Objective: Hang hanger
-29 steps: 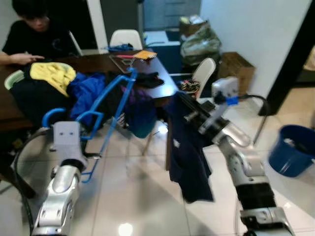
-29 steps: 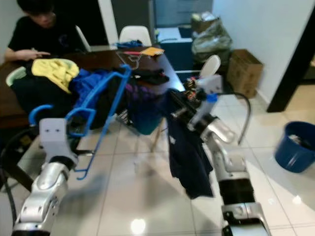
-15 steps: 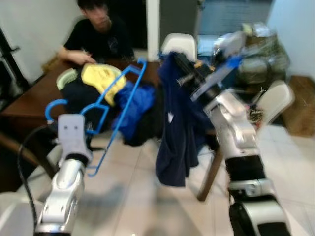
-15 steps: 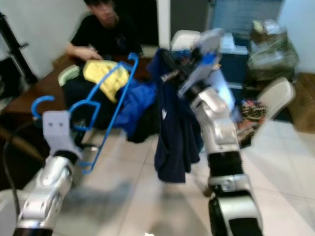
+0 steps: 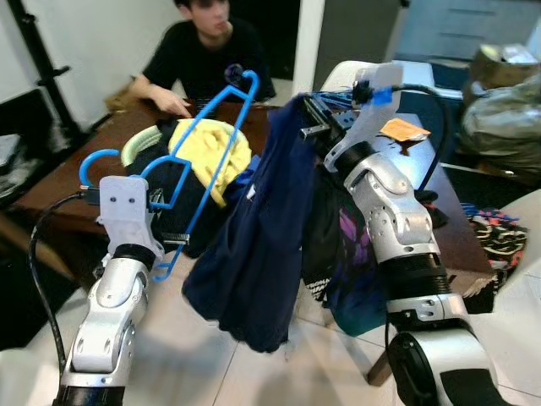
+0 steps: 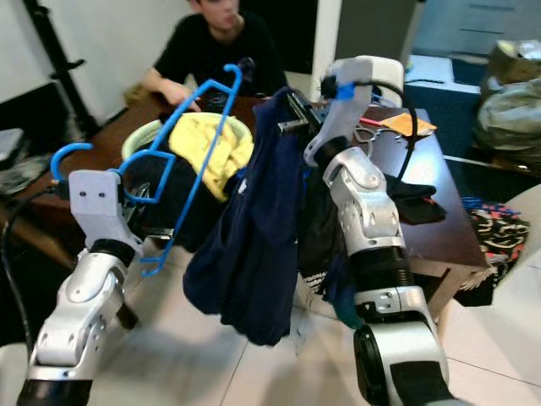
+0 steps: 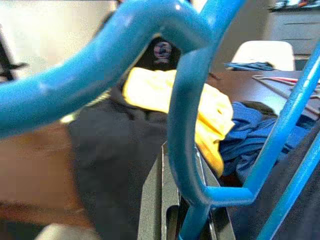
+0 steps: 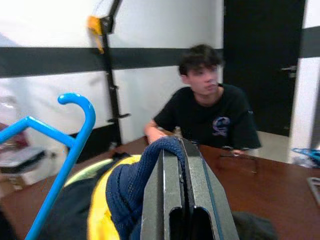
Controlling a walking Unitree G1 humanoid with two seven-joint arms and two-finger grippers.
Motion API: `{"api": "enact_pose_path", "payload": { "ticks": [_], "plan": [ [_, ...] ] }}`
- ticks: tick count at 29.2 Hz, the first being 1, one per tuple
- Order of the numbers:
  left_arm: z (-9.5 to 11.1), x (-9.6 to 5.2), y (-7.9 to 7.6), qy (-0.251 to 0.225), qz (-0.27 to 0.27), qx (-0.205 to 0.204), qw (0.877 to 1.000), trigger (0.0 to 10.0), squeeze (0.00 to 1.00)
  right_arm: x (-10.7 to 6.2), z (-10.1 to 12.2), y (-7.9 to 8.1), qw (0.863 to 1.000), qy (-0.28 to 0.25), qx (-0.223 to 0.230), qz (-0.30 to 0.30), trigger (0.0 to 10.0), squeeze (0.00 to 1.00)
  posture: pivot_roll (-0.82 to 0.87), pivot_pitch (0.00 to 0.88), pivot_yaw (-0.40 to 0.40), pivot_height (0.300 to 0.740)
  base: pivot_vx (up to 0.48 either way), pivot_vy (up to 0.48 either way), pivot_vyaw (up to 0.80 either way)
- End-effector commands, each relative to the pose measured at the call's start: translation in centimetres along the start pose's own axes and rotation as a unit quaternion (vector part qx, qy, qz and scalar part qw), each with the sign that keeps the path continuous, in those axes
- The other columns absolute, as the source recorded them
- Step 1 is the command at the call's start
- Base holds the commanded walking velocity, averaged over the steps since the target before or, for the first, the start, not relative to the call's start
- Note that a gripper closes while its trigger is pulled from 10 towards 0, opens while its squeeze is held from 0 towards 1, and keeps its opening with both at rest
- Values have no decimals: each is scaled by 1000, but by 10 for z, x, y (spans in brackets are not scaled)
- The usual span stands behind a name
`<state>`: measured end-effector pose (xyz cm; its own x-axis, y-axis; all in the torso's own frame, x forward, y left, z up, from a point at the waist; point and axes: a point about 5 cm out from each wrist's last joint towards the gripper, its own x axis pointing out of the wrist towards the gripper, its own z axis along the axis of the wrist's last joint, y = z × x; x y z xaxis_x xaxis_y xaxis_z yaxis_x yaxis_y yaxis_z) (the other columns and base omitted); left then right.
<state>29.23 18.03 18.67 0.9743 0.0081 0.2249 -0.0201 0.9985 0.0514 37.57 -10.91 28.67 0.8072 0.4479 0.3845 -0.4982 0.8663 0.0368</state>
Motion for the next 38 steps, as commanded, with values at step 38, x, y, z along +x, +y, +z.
{"api": "enact_pose_path", "payload": {
  "ticks": [38],
  "plan": [
    [-54, -16, -1, 110, 57, -20, 992, 10000, 0, -45, -115, 22, 965, 240, -43, 95, 10000, 0, 56, 0, -79, 740, 301, 0, -547]
  ]
}}
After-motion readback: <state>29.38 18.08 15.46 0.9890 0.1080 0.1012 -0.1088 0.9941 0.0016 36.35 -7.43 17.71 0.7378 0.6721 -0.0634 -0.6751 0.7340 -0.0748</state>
